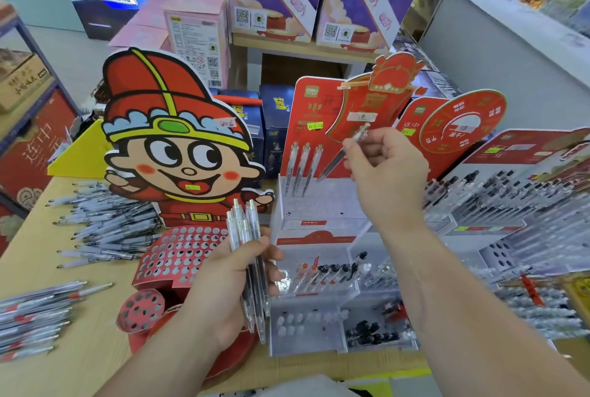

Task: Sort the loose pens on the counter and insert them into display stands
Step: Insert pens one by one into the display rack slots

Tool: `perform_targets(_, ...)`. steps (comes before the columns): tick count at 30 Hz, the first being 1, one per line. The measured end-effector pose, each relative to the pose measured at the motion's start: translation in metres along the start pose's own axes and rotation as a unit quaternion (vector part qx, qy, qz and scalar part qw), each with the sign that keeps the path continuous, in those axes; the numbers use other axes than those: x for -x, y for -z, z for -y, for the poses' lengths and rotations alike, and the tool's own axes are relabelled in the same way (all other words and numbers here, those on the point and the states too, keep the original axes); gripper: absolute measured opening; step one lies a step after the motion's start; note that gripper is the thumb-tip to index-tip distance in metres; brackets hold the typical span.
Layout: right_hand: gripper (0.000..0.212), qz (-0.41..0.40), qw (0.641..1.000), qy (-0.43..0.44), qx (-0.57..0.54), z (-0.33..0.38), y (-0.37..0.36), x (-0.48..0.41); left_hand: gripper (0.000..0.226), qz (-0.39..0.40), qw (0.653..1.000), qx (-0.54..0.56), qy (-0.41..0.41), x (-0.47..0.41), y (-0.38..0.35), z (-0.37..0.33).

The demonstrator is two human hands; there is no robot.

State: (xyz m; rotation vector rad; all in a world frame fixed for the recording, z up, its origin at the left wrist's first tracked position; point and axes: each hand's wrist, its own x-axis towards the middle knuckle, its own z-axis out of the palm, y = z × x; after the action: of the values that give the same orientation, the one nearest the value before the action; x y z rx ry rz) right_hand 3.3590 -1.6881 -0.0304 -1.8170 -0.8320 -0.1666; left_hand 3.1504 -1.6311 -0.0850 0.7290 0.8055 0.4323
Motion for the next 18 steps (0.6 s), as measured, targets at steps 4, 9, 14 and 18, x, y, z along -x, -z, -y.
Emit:
perform_targets(4,0.009,0.004,1.000,0.001,0.023,-0.002,-0.007,0.000,0.021,0.003,1.000,0.003,-0.002,0.002,0.002,-0.002)
perform_targets(9,0.011,0.012,0.999,0.013,0.046,-0.003,-0.016,0.000,0.022,0.008,1.000,0.017,0.002,0.004,0.003,-0.004)
perform_targets(14,0.013,0.035,0.996,0.004,0.086,-0.009,-0.025,0.003,0.023,0.006,1.000,0.026,0.004,0.005,0.005,-0.005)
perform_targets(18,0.011,0.055,0.994,-0.021,0.093,-0.015,-0.032,0.009,0.023,-0.001,1.000,0.023,0.000,0.005,0.008,-0.005)
